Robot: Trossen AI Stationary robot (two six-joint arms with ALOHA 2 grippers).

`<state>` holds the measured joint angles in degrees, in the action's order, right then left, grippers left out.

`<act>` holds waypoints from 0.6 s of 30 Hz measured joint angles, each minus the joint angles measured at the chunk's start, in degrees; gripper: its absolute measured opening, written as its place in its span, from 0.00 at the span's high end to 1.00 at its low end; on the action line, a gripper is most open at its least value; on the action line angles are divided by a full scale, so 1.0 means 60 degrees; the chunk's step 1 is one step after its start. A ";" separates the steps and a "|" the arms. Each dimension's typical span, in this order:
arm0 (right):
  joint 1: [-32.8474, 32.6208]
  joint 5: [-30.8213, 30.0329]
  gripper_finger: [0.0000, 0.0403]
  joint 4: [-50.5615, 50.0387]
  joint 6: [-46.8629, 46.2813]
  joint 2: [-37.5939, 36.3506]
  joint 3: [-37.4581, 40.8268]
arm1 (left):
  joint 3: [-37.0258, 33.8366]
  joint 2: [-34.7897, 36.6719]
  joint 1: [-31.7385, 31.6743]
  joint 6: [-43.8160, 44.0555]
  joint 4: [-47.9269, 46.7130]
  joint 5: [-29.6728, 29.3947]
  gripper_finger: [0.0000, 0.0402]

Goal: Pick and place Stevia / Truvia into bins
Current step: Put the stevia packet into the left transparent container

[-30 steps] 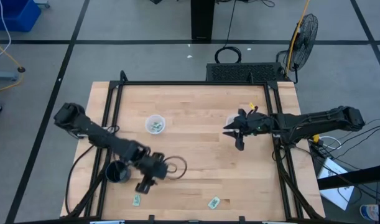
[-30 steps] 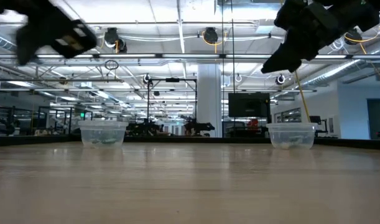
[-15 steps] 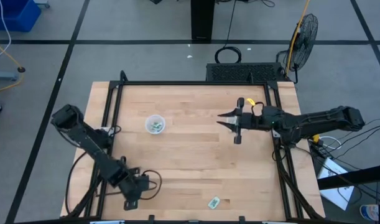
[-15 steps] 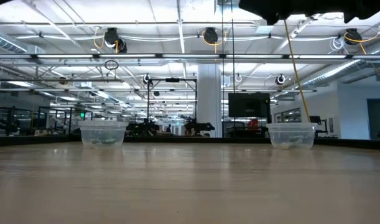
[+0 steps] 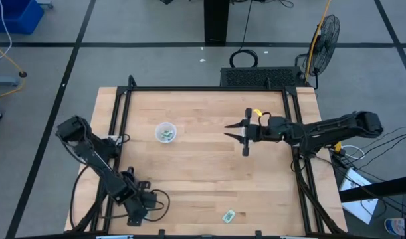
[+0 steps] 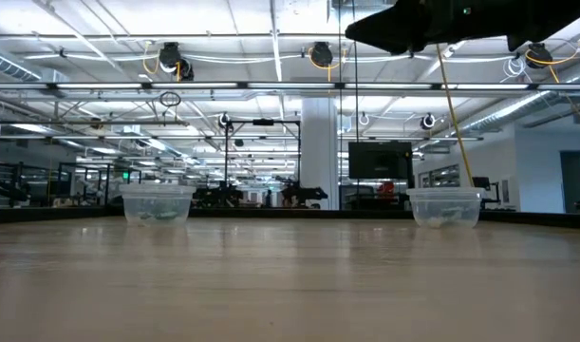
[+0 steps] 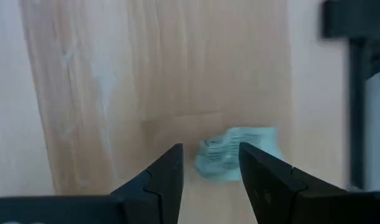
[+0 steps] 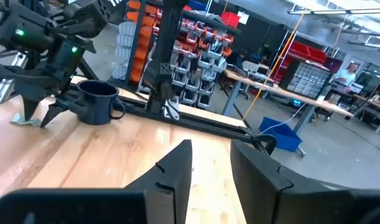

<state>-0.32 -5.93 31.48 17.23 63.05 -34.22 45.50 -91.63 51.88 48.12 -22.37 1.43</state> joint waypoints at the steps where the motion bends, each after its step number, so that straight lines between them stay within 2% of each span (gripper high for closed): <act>1: 0.0000 0.0000 0.75 0.0018 0.0001 0.0041 0.0000 | 0.0001 -0.0139 0.0000 -0.0291 -0.0022 -0.0008 0.61; 8: 0.0000 0.0002 0.75 0.0625 -0.0004 0.0104 0.0000 | 0.0047 -0.0473 0.0000 -0.1527 -0.0217 -0.0016 0.63; 11: 0.0000 0.0004 0.75 0.0952 -0.0126 0.0104 0.0000 | 0.0029 -0.0300 -0.0034 -0.1830 -0.0261 -0.0047 0.74; 15: 0.0004 0.0004 0.75 0.0995 -0.0246 0.0104 0.0000 | -0.0030 0.0060 -0.0245 -0.2019 -0.0404 0.0004 0.94; 18: 0.0004 0.0004 0.75 0.1005 -0.0251 0.0104 0.0000 | -0.0013 0.0642 -0.0600 -0.2084 -0.0507 -0.0306 0.96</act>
<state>-0.30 -5.91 37.52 15.72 63.68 -34.22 45.42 -87.77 48.28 35.61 -25.41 -0.40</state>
